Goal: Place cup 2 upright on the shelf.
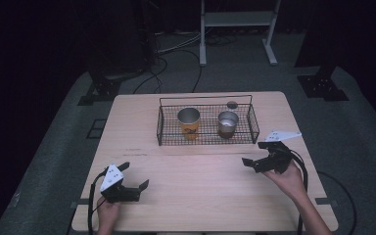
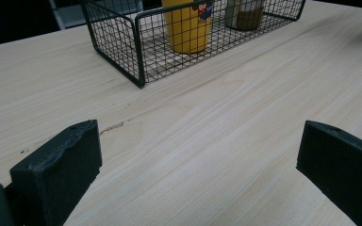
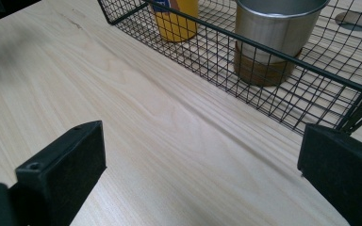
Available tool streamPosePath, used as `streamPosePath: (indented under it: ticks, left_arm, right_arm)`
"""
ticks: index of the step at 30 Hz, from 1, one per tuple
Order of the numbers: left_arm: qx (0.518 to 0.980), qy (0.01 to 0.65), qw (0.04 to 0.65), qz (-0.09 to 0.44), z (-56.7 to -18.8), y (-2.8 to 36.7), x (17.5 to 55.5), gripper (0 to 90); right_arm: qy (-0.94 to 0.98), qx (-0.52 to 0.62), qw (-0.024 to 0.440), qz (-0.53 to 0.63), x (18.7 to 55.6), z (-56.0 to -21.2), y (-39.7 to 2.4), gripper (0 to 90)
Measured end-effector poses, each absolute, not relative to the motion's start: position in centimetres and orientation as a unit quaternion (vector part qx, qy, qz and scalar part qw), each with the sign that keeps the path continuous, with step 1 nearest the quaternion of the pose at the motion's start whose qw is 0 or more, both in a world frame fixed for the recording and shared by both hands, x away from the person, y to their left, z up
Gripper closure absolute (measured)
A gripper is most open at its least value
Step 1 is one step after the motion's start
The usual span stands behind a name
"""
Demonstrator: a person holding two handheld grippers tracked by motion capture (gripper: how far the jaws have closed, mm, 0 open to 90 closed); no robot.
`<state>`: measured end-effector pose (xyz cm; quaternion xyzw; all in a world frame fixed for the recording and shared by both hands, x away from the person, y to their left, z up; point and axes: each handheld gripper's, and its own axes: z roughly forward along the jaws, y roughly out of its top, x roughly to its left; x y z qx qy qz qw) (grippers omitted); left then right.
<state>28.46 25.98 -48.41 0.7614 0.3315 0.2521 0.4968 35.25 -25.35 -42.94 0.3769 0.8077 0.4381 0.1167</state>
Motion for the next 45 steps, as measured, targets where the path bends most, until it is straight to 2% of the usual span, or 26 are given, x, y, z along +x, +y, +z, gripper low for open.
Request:
streamPosePath:
  ticks: [45]
  left_arm:
    - [0.761,0.332,0.497,0.253,-48.4,26.0,28.5,0.0]
  right_arm:
    - [0.803,0.390,0.112,0.437,31.2,-45.9,-27.2,0.8]
